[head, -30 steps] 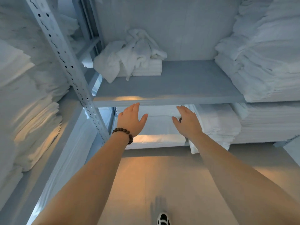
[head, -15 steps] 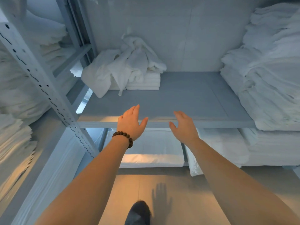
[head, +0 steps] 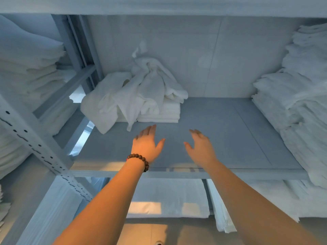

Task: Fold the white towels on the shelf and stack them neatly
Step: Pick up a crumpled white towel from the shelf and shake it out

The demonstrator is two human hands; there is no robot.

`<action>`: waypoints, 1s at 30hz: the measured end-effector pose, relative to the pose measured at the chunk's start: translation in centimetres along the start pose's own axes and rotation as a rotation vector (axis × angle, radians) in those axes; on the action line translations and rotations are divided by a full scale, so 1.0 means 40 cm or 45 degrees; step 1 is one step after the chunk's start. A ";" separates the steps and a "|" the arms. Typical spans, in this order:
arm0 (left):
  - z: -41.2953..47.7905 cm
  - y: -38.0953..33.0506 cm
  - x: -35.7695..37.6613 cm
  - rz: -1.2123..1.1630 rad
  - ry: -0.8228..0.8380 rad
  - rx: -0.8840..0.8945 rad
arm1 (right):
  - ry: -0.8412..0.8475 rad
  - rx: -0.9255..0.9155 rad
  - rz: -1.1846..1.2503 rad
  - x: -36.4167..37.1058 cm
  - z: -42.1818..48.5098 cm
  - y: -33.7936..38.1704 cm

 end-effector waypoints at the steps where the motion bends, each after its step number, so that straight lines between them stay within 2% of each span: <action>1: 0.037 0.008 -0.001 -0.008 0.013 -0.004 | -0.004 0.005 -0.002 0.001 0.039 0.006; 4: 0.138 0.026 -0.010 -0.047 0.028 -0.003 | -0.003 0.033 0.011 0.002 0.144 0.018; 8: 0.229 0.031 -0.027 -0.056 -0.065 0.033 | -0.015 0.053 -0.005 0.002 0.239 0.026; 13: 0.295 0.030 -0.008 -0.070 -0.075 0.052 | -0.056 0.035 0.010 0.014 0.292 0.015; 20: 0.349 0.057 0.033 -0.065 -0.064 -0.010 | 0.021 0.014 0.016 0.054 0.355 -0.010; 30: 0.447 0.134 0.040 0.081 -0.122 -0.143 | 0.060 -0.174 -0.025 0.117 0.488 0.055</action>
Point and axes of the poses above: each hand's wrist, its own z-axis towards the middle knuckle, its own x-axis out of the palm, y = z × x, the point moved 8 cm from there along z, towards the middle knuckle, and after that the axes turned 3 degrees about -y, right-handed, at the moved point
